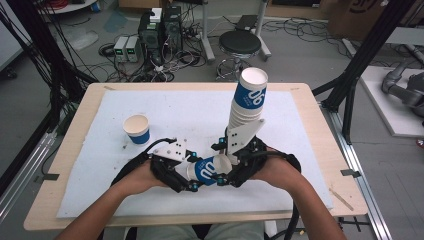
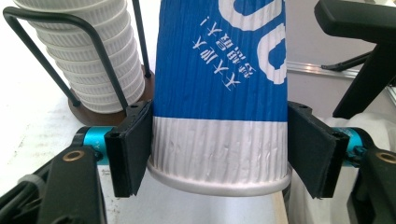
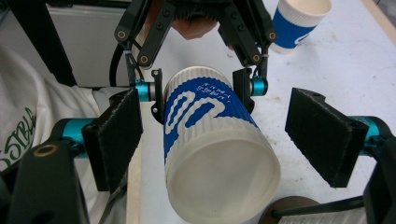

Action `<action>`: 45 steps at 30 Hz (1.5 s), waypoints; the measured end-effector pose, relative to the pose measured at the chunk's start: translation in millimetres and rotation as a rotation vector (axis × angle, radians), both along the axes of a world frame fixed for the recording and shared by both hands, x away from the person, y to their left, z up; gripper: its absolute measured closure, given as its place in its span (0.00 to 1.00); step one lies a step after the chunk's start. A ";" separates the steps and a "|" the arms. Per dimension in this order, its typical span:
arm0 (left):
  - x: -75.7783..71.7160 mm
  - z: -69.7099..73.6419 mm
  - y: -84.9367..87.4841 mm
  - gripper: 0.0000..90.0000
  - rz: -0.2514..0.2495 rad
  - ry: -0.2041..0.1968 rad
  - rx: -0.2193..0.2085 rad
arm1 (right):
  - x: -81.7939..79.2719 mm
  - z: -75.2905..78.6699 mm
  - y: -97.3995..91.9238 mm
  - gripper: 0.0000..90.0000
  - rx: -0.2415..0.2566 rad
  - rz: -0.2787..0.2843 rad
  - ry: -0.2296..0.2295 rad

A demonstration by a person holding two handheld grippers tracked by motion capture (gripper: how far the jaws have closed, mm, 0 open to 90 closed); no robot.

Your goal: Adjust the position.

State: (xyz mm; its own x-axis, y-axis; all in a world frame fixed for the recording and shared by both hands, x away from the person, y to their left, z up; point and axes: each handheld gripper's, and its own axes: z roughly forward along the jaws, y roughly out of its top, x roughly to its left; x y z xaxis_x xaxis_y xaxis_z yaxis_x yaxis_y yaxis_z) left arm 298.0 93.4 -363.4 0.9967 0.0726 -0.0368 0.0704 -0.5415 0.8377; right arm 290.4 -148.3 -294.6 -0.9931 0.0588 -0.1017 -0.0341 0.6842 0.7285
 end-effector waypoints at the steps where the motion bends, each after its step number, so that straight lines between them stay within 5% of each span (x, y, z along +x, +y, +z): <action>1: 0.0 -0.2 0.0 0.32 0.002 -0.001 0.005 | 0.3 -0.8 1.7 0.21 -0.016 0.000 0.005; 18: -0.8 -2.6 -4.6 0.32 -0.005 -0.010 0.068 | 2.2 -19.1 26.7 0.25 -0.250 0.045 0.000; 28: -3.2 -3.4 -6.7 0.33 -0.018 -0.018 0.057 | -0.5 -25.0 28.6 0.34 -0.317 0.062 -0.031; 35: -2.1 -2.9 -6.1 0.33 -0.032 -0.014 0.055 | -1.3 -26.8 25.2 0.36 -0.300 0.053 -0.024; 40: -2.9 -3.5 -1.6 0.21 -0.012 -0.007 -0.014 | -0.2 -30.0 19.9 0.36 -0.278 0.051 -0.015; 45: -2.9 -4.0 9.0 0.20 0.026 -0.001 -0.104 | 1.6 -31.3 7.9 0.36 -0.203 0.017 -0.005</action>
